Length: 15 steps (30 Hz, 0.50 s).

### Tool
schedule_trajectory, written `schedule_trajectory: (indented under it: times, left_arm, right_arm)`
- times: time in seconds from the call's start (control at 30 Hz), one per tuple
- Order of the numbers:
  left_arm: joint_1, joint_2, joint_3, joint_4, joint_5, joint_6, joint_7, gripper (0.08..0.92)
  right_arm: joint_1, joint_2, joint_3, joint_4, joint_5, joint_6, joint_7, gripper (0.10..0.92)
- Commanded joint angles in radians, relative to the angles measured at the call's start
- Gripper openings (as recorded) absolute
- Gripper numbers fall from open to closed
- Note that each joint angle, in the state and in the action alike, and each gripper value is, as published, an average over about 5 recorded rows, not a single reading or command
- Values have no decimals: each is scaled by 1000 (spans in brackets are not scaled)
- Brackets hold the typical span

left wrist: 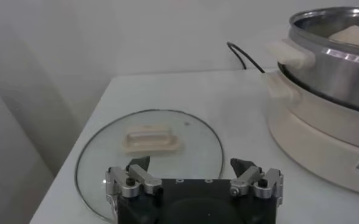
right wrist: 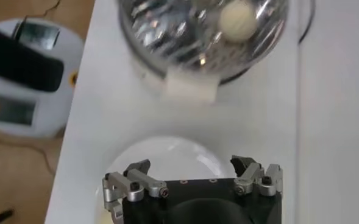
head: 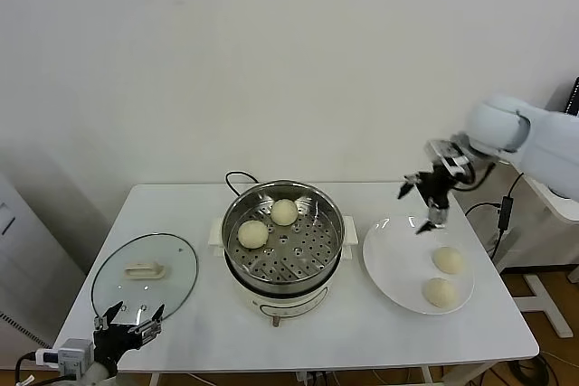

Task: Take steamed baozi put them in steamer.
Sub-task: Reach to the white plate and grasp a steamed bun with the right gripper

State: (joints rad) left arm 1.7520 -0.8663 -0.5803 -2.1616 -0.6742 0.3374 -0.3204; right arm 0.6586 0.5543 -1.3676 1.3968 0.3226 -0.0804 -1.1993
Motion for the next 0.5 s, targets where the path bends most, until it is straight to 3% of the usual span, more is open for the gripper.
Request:
schedule_trajectory:
  times: [0.03,0.5]
  left_arm:
    - [0,7,1,2,-1,1,0,823]
    - [0,14,4,0,0,1,-1,823]
  right_arm:
    - [-351,-88,263,-35,-221,93,-45,823]
    - [-604,-57,480,-113,-372,142,-32,823]
